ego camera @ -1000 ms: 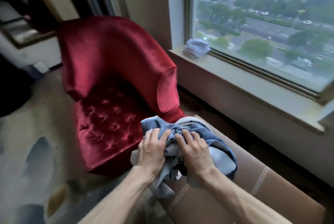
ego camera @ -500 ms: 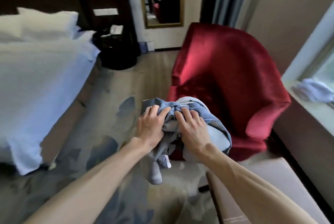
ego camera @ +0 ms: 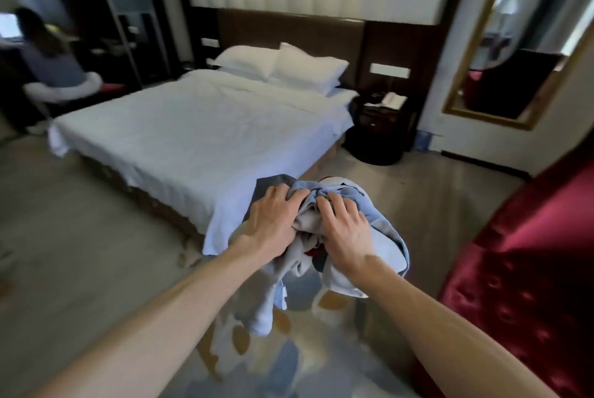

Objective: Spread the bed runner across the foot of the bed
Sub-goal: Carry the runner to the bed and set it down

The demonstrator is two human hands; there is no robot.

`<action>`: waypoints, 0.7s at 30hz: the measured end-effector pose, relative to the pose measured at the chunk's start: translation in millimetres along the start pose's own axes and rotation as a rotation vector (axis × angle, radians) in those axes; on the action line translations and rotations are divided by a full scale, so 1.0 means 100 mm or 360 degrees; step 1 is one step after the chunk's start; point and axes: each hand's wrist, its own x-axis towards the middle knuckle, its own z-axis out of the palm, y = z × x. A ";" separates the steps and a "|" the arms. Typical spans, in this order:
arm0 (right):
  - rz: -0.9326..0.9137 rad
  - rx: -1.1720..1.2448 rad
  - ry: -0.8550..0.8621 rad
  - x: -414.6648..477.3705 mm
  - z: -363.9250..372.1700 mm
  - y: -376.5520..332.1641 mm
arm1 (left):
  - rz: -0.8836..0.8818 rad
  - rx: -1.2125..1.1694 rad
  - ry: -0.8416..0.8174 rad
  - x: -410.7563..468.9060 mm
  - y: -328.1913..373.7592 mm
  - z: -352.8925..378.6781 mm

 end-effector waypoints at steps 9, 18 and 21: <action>-0.0462 0.0261 -0.0013 1.45 0.57 -1.32 | -0.0478 0.0223 0.0053 0.09 -1.80 -0.29; -0.0774 0.0538 0.0052 2.92 1.13 -2.58 | -0.0796 0.0422 0.0048 0.35 -3.42 -0.65; -0.0874 0.0584 0.0036 3.42 1.30 -3.13 | -0.0941 0.0438 0.0070 0.43 -4.09 -0.74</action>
